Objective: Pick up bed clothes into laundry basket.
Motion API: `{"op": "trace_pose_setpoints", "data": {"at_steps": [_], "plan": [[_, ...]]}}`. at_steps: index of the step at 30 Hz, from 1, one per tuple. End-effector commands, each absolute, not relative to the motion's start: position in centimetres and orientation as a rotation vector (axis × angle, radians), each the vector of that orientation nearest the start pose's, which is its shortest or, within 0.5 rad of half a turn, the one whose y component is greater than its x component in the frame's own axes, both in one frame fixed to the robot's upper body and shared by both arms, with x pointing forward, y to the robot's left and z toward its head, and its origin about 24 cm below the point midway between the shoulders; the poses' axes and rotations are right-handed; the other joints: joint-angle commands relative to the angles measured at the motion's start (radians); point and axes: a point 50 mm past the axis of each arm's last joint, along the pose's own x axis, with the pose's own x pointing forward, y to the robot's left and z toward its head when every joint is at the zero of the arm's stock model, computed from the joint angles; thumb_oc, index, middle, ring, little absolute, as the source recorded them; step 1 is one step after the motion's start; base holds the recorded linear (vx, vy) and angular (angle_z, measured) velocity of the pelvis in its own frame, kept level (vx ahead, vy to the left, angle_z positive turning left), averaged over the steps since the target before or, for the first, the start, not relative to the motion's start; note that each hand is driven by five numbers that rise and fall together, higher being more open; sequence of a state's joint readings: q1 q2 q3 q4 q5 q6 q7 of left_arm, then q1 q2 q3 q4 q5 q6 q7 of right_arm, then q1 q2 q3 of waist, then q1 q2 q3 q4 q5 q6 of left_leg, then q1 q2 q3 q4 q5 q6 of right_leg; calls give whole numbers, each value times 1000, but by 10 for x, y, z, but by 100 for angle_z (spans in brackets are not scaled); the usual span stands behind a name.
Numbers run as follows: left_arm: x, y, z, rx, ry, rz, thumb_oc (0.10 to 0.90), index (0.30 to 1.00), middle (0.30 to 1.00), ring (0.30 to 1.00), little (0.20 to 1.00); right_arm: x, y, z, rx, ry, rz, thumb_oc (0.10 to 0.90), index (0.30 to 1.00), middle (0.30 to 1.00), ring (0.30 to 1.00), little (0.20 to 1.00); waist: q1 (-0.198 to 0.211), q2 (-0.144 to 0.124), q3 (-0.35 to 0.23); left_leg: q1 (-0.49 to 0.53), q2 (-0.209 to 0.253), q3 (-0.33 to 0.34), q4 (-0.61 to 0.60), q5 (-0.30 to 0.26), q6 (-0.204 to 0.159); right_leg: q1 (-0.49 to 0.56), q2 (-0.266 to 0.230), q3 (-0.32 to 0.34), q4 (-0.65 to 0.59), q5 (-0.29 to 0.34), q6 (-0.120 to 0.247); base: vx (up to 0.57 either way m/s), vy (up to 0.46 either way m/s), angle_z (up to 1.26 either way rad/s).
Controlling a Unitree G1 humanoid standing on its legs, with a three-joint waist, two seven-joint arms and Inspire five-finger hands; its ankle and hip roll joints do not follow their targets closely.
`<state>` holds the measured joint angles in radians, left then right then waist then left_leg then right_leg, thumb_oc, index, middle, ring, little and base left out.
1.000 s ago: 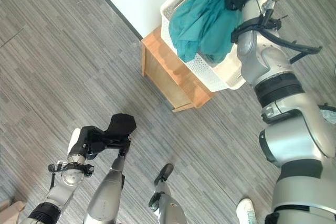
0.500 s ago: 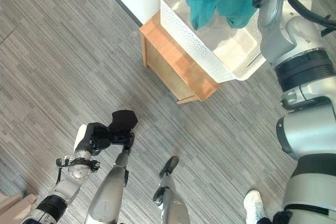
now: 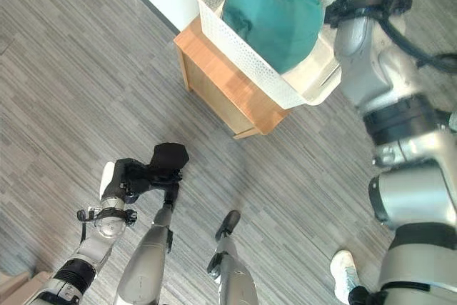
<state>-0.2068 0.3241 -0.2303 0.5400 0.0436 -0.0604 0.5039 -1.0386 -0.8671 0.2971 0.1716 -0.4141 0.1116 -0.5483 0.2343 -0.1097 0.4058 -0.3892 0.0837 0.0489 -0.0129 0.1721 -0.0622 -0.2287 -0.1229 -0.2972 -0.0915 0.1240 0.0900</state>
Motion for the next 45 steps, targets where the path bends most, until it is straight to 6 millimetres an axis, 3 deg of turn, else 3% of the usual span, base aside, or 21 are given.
{"op": "trace_pose_setpoints", "data": {"at_steps": [1,2,3,5,6,7,8,12,13,16,18,19,21,22,24,26,27,31,37,40,45], "plan": [[262,242,19,548,20,537,400,300,300,300,300,275,-227,344,-1017,-1210,-784,800,900,900,900,900,-43,11,-56,97,22,31,-74,-126,-46,121,-127,-22,4,-17,145,96,-17,-5],[260,242,18,561,25,530,400,300,300,300,300,272,-229,339,-1017,-1197,-786,800,900,900,900,900,-37,6,-60,102,21,29,-74,-127,-46,127,-127,-25,4,-18,145,108,-12,-11],[253,251,22,595,11,565,400,300,300,300,300,267,-242,316,-1033,-1129,-794,800,900,900,900,900,-45,6,-73,118,17,29,-74,-133,-41,140,-128,-25,4,-19,146,87,1,-11],[237,270,26,649,6,644,400,300,300,300,300,256,-277,264,-1039,-911,-837,800,900,900,900,900,-63,13,-103,153,8,30,-74,-146,-29,170,-132,-21,4,-28,146,184,2,-7],[221,289,28,708,21,722,400,300,300,300,300,242,-312,213,-1056,-653,-895,800,900,900,900,900,-78,22,-132,189,2,28,-74,-166,-22,201,-135,-23,4,-39,147,228,-16,-5],[212,300,31,739,21,764,400,300,300,300,300,231,-329,190,-1081,-526,-936,800,900,900,900,900,-87,26,-146,205,-3,27,-74,-172,-17,213,-138,-20,4,-41,148,155,-20,-5],[211,300,31,743,23,761,400,300,300,300,300,230,-329,188,-1081,-522,-936,800,900,900,900,900,-86,24,-148,204,-5,27,-74,-165,-15,211,-140,-21,4,-35,148,63,-10,-1],[184,324,39,862,27,869,400,300,300,300,300,192,-371,130,-1094,-187,-1060,800,900,900,900,900,-111,37,-203,249,-17,25,-74,-177,-5,241,-142,-9,4,-42,144,106,-19,-7],[183,324,39,866,29,867,400,300,300,300,300,191,-371,128,-1093,-184,-1059,800,900,900,900,900,-110,35,-206,251,-17,24,-74,-178,-5,243,-142,-9,4,-43,144,93,-4,-7],[175,332,58,946,-47,928,400,300,300,300,300,168,-377,78,-1046,43,-1032,800,900,900,900,900,-124,54,-243,285,-18,27,-74,-184,-6,263,-144,-6,4,-55,139,102,-21,-16],[180,326,77,962,-152,925,400,300,300,300,300,163,-367,34,-1017,224,-907,800,900,900,900,900,-129,70,-261,312,-15,31,-74,-196,-8,281,-142,2,4,-71,137,79,-25,-8],[183,323,84,965,-186,918,400,300,300,300,300,164,-364,22,-1023,270,-859,800,900,900,900,900,-133,73,-264,313,-16,33,-74,-187,-7,279,-143,7,4,-66,134,27,-5,-6],[196,312,104,956,-307,887,400,300,300,300,300,163,-351,-13,-1019,405,-724,800,900,900,900,900,-138,84,-271,322,-17,37,-74,-185,-7,283,-142,12,4,-69,132,-20,-8,-8],[217,294,129,934,-450,834,400,300,300,300,300,155,-332,-50,-991,555,-569,800,900,900,900,900,-148,94,-272,331,-15,38,-74,-183,-9,289,-140,20,4,-77,131,-44,-30,-10],[238,274,152,920,-573,775,400,300,300,300,300,148,-315,-76,-978,662,-426,800,900,900,900,900,-161,96,-273,343,-10,40,-74,-191,-14,297,-138,24,4,-87,130,-10,-18,-3],[247,265,162,916,-619,750,400,300,300,300,300,144,-307,-86,-971,702,-371,800,900,900,900,900,-166,95,-272,340,-10,42,-74,-183,-14,293,-139,26,4,-81,129,-11,-18,-1],[264,242,179,866,-706,673,400,300,300,300,300,132,-293,-103,-978,784,-247,800,900,900,900,900,-182,94,-275,345,-9,43,-74,-182,-16,297,-137,31,4,-84,128,1,-40,-2],[283,213,206,805,-824,578,400,300,300,300,300,115,-283,-119,-979,881,-145,800,900,900,900,900,-209,94,-276,357,-4,54,-74,-183,-20,300,-131,44,4,-87,127,9,-25,-3],[308,208,256,807,-926,612,400,300,300,300,300,93,-295,-124,-988,981,-142,800,900,900,900,900,-246,104,-284,367,3,63,-74,-180,-27,301,-120,56,4,-90,129,13,-8,-11],[317,202,298,833,-1019,653,400,300,300,300,300,92,-300,-125,-966,1001,-165,800,900,900,900,900,-262,104,-288,367,5,65,-74,-177,-30,298,-116,58,4,-87,133,3,2,-12],[329,188,329,859,-1064,655,400,300,300,300,300,94,-302,-126,-937,1018,-176,800,900,900,900,900,-274,98,-297,371,4,68,-74,-178,-32,299,-112,60,4,-84,136,3,1,-1]]}}
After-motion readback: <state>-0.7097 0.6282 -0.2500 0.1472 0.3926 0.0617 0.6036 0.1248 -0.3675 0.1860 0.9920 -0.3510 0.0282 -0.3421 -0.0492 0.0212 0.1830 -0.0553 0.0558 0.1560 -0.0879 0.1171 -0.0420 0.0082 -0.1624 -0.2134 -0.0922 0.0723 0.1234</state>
